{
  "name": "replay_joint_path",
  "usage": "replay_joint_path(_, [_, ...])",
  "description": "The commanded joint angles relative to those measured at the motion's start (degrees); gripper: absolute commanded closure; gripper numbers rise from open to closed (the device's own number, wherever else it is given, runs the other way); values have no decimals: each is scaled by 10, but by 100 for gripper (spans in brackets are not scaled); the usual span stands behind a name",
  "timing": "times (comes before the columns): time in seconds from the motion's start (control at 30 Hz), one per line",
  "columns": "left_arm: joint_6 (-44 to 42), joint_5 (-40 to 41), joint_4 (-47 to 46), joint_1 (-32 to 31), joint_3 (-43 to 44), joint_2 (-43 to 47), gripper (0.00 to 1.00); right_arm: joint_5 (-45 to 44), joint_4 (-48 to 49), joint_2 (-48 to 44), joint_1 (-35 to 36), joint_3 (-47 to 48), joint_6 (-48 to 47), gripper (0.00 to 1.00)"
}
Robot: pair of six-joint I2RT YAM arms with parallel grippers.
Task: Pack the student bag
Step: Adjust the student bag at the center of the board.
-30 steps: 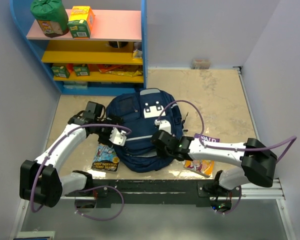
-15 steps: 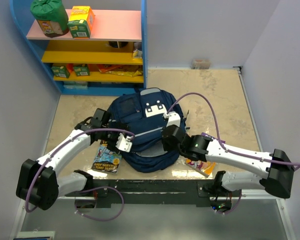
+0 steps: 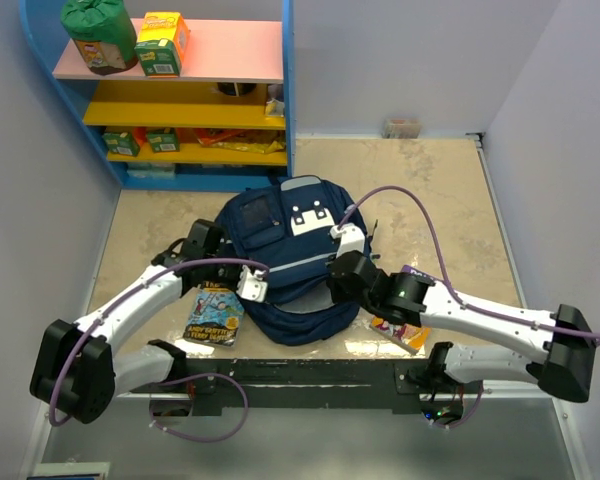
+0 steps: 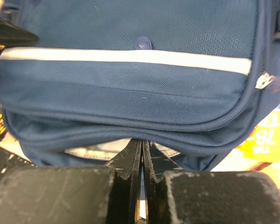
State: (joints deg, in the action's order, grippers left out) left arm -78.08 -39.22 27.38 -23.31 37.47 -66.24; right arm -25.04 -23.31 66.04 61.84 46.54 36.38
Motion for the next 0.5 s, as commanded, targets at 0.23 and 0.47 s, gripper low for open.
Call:
replay_joint_path(0.23, [93, -45, -2, -3, 124, -11, 100, -8, 33, -46, 133, 55, -118, 71])
replay_joint_path(0.47, [95, -55, 79, -18, 188, -42, 100, -21, 200, -7, 251, 39, -356, 59])
